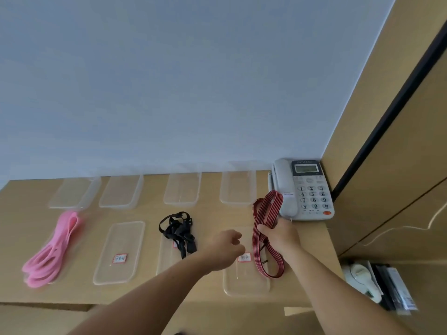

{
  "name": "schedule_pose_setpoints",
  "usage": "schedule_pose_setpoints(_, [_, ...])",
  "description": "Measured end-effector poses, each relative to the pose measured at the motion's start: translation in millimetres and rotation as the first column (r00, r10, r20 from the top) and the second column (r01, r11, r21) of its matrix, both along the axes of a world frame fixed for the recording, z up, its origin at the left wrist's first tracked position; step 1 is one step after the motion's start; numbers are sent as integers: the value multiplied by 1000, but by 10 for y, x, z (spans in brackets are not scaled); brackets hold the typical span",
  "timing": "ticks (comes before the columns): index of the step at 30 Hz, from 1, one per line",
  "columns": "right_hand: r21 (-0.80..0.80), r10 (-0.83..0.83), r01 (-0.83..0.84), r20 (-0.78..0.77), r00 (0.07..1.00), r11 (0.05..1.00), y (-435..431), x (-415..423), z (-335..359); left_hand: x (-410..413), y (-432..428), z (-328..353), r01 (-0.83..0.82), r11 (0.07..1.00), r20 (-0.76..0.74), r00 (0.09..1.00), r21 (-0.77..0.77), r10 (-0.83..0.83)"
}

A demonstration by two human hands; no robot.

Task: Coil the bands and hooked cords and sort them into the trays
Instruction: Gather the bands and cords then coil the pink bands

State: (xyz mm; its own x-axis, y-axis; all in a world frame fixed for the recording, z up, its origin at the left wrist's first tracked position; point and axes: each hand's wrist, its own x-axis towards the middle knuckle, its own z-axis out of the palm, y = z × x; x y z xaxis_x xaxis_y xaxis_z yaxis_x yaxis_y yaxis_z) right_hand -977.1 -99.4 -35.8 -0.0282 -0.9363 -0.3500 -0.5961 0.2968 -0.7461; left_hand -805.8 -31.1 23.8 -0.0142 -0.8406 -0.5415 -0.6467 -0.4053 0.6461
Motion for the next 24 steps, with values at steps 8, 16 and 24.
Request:
schedule_pose_setpoints(8, [-436, -158, 91, -120, 980, 895, 347, 35, 104, 80, 83, -50, -3, 999, 99, 995, -53, 8])
schedule_pose_setpoints(16, [-229, 272, -500, -618, 737, 835, 513, 8, -131, 318, 195, -42, 70, 993, 346, 938, -99, -31])
schedule_pose_setpoints(24, [-74, 274, -464, -722, 636, 883, 493, 91, -51, 610, 363, 27, 17, 995, 361, 932, -101, 21])
